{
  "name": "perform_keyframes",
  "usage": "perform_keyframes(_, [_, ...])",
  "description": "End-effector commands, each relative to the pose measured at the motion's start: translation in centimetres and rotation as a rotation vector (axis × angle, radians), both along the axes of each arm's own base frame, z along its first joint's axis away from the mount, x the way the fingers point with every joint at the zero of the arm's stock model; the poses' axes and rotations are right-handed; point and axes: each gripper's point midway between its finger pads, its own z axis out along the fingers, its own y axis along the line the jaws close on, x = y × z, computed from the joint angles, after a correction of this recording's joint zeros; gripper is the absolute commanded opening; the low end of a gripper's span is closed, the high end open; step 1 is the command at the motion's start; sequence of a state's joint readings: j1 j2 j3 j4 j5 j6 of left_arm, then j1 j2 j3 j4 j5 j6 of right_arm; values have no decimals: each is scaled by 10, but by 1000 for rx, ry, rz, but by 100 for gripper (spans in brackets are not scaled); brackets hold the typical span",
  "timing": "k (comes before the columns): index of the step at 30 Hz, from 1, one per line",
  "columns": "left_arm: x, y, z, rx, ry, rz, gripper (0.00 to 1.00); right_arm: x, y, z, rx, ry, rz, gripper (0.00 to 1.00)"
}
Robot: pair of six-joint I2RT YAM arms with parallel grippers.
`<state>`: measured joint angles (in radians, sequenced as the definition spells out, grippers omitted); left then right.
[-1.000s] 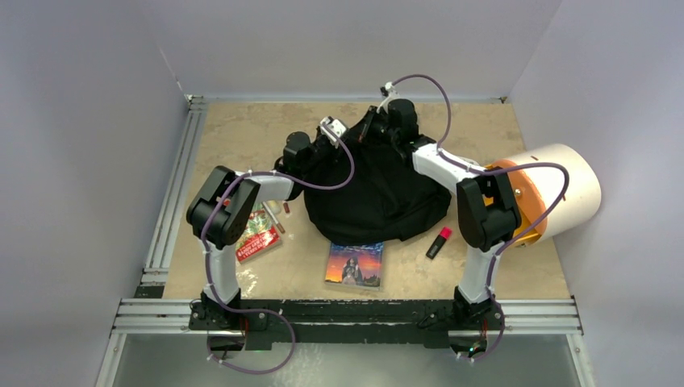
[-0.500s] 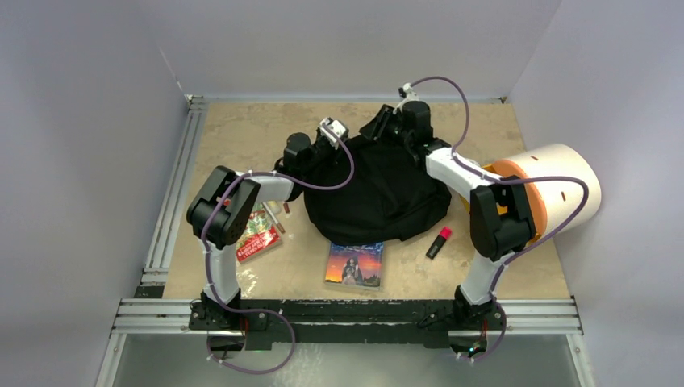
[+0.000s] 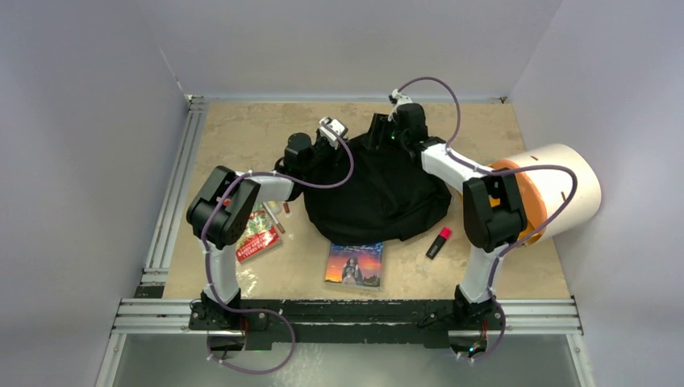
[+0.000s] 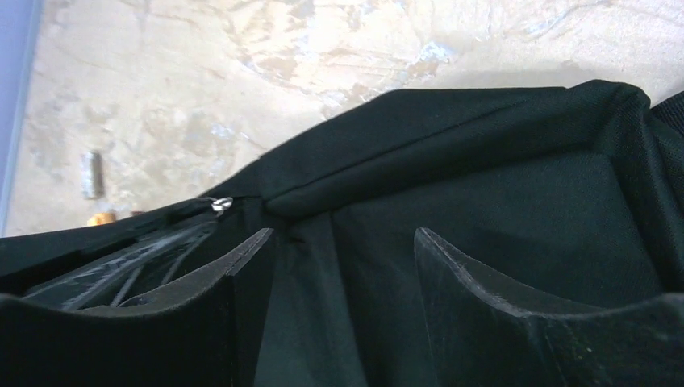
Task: Pack the student bag
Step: Unzip the student bag at the center of the board.
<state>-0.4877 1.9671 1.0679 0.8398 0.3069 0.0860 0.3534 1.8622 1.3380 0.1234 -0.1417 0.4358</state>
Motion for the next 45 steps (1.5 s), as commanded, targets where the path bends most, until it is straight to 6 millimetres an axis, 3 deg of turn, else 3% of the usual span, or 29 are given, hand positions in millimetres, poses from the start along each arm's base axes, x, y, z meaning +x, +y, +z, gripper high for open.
perform_keyframes(1, [-3, -8, 55, -80, -80, -29, 0, 7, 8, 4, -79, -51, 67, 66])
perform_keyframes(7, [-4, -11, 59, -93, -71, -39, 0, 6, 25, -20, -115, -11, 133, 62])
perform_keyframes(17, [-2, -13, 58, -95, -57, -44, 0, 3, 41, -35, -77, 17, 208, 53])
perform_keyframes(20, [-2, -12, 58, -92, -54, -37, 0, 7, 39, -45, -87, 40, 180, 45])
perform_keyframes(28, [8, 6, 55, -58, -19, 80, 0, 8, 35, -61, -74, 100, 120, 0])
perform_keyframes(36, [9, 41, 51, -1, 35, 259, 0, 17, 29, -71, -43, 134, 34, 0])
perform_keyframes(45, [-18, 71, 44, 44, 116, 340, 0, 24, 14, -76, -20, 160, -60, 0])
